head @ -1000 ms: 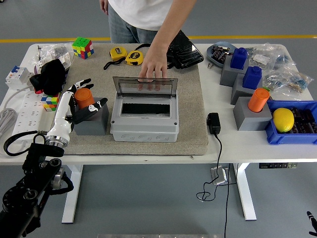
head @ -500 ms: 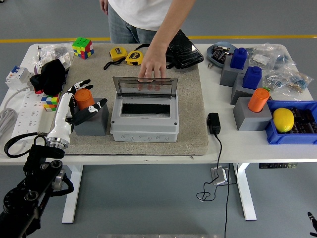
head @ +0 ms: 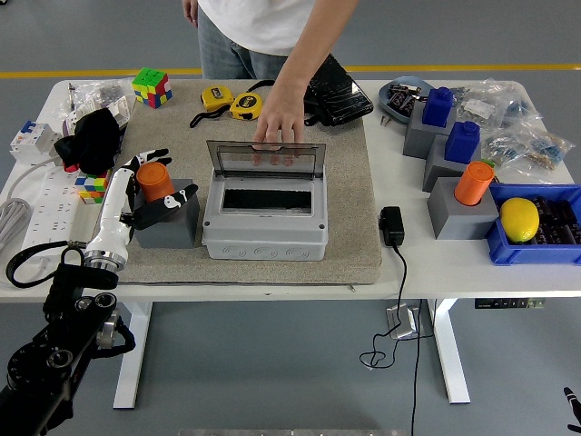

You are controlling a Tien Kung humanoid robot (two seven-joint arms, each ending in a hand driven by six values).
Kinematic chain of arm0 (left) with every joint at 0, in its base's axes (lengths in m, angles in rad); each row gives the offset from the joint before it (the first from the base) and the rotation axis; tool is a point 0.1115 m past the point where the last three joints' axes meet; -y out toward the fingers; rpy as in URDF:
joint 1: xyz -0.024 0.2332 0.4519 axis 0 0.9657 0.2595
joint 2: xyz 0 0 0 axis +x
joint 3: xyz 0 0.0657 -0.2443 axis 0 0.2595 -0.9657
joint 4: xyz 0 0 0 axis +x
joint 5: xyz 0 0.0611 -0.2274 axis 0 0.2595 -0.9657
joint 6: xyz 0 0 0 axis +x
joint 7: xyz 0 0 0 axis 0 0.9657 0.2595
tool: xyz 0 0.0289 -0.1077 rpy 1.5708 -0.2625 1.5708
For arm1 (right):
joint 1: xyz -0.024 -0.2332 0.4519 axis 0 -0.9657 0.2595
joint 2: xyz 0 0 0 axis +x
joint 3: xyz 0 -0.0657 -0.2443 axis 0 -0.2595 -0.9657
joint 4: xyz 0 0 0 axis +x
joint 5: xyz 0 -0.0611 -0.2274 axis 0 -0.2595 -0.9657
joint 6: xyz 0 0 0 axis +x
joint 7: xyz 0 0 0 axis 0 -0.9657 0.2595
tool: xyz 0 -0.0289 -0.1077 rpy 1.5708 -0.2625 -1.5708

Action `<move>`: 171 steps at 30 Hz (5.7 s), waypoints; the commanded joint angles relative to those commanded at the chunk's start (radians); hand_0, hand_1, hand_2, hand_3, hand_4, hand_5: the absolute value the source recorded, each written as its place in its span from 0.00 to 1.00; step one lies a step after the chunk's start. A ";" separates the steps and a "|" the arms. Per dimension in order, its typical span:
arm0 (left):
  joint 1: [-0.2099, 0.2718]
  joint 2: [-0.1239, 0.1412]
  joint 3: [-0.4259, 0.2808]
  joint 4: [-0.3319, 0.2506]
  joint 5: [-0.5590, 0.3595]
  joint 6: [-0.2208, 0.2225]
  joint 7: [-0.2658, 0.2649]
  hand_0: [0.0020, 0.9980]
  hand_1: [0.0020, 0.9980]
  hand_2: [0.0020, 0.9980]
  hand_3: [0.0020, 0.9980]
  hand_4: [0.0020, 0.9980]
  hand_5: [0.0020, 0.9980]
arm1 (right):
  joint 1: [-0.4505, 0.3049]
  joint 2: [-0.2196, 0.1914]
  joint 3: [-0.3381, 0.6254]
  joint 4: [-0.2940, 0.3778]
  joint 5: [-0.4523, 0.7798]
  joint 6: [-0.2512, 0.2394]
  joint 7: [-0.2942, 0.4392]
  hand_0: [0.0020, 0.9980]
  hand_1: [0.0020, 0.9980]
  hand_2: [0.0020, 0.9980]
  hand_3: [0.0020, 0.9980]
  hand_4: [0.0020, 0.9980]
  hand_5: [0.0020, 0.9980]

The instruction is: Fetch the battery,place it into the box,close the lid of the box

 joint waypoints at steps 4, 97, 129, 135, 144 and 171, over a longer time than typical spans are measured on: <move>-0.002 0.000 -0.001 0.000 0.001 0.005 -0.001 0.66 0.76 0.73 0.74 1.00 0.05 | 0.002 0.000 0.001 0.000 0.000 0.000 0.000 0.85 0.82 0.78 0.81 1.00 1.00; -0.044 -0.047 0.033 0.069 -0.113 0.110 -0.084 0.27 0.50 0.47 0.51 0.67 0.04 | -0.001 0.006 0.004 0.000 -0.001 -0.004 -0.002 0.85 0.82 0.78 0.81 1.00 1.00; -0.047 -0.044 0.058 0.070 -0.119 0.130 -0.083 0.06 0.10 0.22 0.34 0.64 0.03 | -0.005 0.004 0.005 0.000 -0.006 -0.004 -0.004 0.85 0.82 0.78 0.81 1.00 1.00; -0.052 -0.044 0.054 0.067 -0.111 0.135 -0.080 0.06 0.10 0.22 0.33 0.64 0.03 | -0.002 0.005 0.004 0.000 -0.003 -0.004 -0.003 0.85 0.82 0.78 0.81 1.00 1.00; -0.059 -0.040 0.047 0.057 -0.109 0.142 -0.079 0.05 0.09 0.22 0.33 0.63 0.03 | -0.001 0.007 0.009 0.000 -0.004 -0.005 -0.002 0.85 0.83 0.78 0.81 1.00 1.00; -0.078 0.017 0.048 -0.016 0.078 0.175 0.011 0.03 0.03 0.25 0.40 0.61 0.04 | 0.000 0.004 0.016 0.000 -0.008 -0.006 0.001 0.85 0.83 0.78 0.81 1.00 1.00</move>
